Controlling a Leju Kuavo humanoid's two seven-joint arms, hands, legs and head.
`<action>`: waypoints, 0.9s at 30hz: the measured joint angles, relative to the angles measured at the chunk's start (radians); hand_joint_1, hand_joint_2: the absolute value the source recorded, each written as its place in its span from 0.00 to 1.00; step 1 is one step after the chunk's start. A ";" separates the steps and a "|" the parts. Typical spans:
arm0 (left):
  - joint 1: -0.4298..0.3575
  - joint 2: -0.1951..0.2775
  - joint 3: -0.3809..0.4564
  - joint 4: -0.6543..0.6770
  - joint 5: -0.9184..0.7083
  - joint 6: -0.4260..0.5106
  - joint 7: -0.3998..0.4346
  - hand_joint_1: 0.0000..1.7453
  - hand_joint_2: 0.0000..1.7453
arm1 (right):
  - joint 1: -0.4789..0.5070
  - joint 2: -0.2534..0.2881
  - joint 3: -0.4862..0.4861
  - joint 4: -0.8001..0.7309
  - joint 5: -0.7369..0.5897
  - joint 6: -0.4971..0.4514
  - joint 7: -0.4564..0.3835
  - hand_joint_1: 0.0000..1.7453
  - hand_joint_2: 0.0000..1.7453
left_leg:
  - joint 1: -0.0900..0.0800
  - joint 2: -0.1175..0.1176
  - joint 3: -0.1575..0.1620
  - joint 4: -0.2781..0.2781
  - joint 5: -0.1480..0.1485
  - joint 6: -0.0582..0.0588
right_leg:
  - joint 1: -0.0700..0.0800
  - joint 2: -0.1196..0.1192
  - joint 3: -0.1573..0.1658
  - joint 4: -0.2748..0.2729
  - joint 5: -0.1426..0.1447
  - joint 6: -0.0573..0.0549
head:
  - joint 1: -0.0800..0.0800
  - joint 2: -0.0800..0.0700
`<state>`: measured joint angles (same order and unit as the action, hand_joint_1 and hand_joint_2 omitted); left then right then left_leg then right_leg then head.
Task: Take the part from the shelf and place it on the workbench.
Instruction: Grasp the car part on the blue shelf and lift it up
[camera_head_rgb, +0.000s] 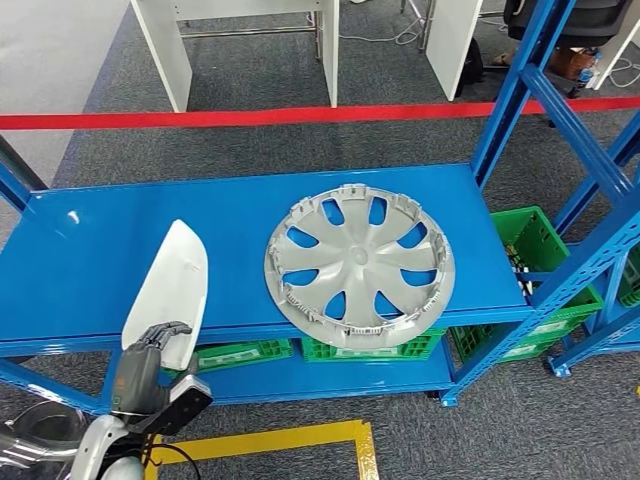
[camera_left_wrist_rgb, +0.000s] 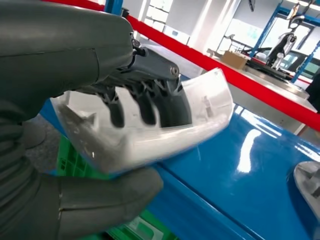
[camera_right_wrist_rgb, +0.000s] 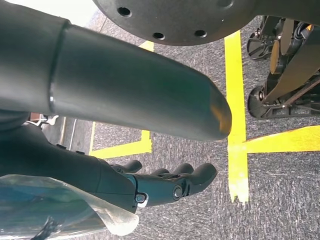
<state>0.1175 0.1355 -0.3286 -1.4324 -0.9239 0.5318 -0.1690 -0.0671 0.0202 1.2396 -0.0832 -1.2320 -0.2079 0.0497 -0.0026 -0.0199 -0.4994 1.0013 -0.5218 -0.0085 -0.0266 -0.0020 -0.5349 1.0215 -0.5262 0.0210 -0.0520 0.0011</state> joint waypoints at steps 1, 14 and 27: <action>0.002 0.000 0.000 -0.005 0.000 0.001 0.001 1.00 1.00 | 0.000 0.000 0.001 0.000 0.000 0.000 -0.001 0.00 0.00 | 0.000 0.000 0.000 0.000 0.000 0.000 | 0.000 0.000 0.000 0.000 0.000 0.000 | 0.000 0.000; 0.003 0.008 0.001 -0.043 -0.020 0.032 0.002 1.00 1.00 | 0.000 0.000 0.002 0.000 -0.007 0.000 -0.003 0.00 0.00 | 0.000 0.000 0.000 0.000 0.000 0.000 | 0.000 0.000 0.001 0.000 0.000 0.000 | 0.000 0.000; 0.013 0.051 0.038 -0.140 -0.281 0.156 0.049 1.00 1.00 | -0.001 0.000 0.017 0.000 -0.024 0.000 0.002 0.00 0.00 | 0.000 0.000 0.000 0.000 0.000 0.000 | 0.000 0.000 0.000 0.000 0.000 0.000 | 0.000 0.000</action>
<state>0.1301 0.1869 -0.2903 -1.5721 -1.2052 0.6878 -0.1204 -0.0679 0.0205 1.2568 -0.0832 -1.2564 -0.2075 0.0521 -0.0024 -0.0200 -0.4993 1.0013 -0.5217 -0.0085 -0.0264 -0.0020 -0.5346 1.0215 -0.5262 0.0210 -0.0521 0.0011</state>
